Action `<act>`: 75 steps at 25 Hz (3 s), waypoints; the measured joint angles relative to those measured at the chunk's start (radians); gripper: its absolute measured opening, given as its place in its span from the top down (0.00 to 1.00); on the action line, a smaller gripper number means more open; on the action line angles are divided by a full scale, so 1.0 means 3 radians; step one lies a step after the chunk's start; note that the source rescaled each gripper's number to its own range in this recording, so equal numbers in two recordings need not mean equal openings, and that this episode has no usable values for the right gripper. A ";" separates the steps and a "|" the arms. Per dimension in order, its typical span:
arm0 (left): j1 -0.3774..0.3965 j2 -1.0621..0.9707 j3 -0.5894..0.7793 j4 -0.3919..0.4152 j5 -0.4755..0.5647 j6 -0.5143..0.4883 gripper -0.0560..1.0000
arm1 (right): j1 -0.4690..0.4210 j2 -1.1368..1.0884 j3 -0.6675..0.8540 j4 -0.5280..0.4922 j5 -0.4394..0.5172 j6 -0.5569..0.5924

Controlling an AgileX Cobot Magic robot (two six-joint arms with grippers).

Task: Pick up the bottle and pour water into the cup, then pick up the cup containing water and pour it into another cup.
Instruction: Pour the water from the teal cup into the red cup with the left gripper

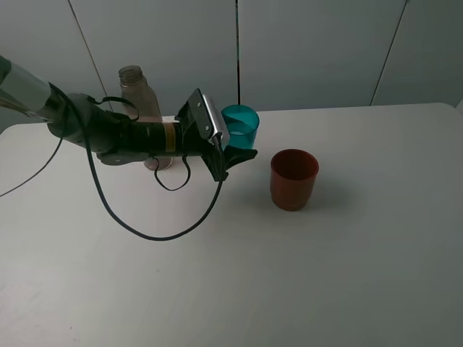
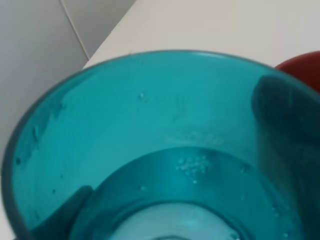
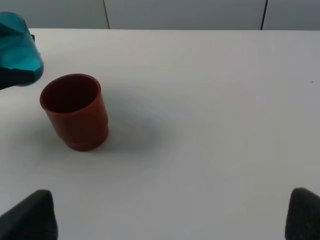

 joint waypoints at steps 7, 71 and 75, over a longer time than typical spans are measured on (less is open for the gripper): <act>-0.0113 -0.0162 -0.0076 0.0135 0.0335 0.0128 0.88 | 0.0000 0.0000 0.0000 0.0000 0.0000 0.0000; -0.0594 -0.0304 -0.0711 0.1181 0.1367 0.0743 0.88 | 0.0000 0.0000 0.0000 0.0000 0.0000 0.0000; -0.0596 -0.0312 -0.0711 0.1181 0.1367 0.0798 0.88 | 0.0000 0.0000 0.0000 0.0000 0.0000 0.0000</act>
